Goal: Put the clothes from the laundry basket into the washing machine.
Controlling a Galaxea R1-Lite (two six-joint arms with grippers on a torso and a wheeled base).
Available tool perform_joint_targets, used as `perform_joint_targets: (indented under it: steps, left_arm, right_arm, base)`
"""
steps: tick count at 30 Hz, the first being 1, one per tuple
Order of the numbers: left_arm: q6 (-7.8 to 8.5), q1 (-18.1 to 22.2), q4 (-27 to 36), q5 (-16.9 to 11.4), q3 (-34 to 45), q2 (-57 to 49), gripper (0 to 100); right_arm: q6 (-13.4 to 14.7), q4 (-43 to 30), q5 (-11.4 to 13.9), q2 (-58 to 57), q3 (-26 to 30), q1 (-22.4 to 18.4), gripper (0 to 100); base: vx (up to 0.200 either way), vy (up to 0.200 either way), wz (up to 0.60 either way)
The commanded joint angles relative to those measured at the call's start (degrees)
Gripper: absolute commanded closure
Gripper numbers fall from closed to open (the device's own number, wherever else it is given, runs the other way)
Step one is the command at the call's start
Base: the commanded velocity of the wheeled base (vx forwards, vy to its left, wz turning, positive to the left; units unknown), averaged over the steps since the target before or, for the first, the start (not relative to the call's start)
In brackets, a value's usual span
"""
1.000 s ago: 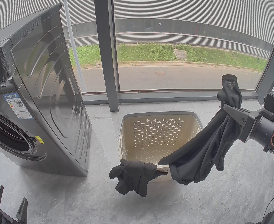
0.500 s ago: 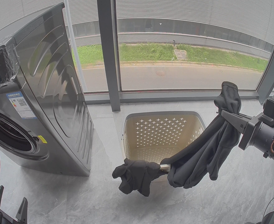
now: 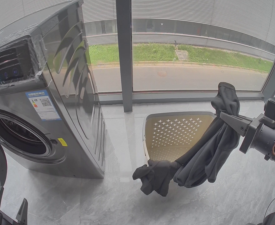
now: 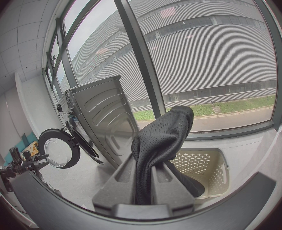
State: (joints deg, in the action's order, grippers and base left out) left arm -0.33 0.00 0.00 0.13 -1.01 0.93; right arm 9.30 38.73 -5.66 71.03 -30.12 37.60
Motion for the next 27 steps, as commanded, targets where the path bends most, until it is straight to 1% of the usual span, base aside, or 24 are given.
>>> perform_joint_targets:
  steps: [1, 8, 14, 20, 27]
  left_arm:
    - [-0.02, 0.0, 0.0, 0.04, 1.01, -0.75, 0]
    - [-0.11, 0.0, 0.0, 0.04, 1.01, -0.75, 0]
    - [-0.11, 0.0, 0.0, 0.04, 1.01, -0.75, 0]
    - [-0.02, 0.0, 0.0, 0.04, 1.01, -0.75, 0]
    - [-0.11, 0.0, 0.0, 0.04, 1.01, -0.75, 0]
  right_arm:
    - [0.19, 0.38, 0.12, -0.02, -0.11, 1.25, 100]
    - [0.19, 4.78, 0.38, 0.16, -0.02, 2.13, 100]
    - [0.37, 4.86, 1.44, 0.07, -0.11, 2.13, 100]
    - [0.37, 4.86, 1.53, 0.07, -0.11, 2.13, 100]
    - [0.37, 4.86, 1.53, 0.07, -0.02, 2.13, 100]
  base:
    - [0.0, 0.2, 0.0]
    - [0.0, 0.2, 0.0]
    - [0.0, 0.2, 0.0]
    - [0.0, 0.0, 0.0]
    - [-0.2, 0.0, 0.0]
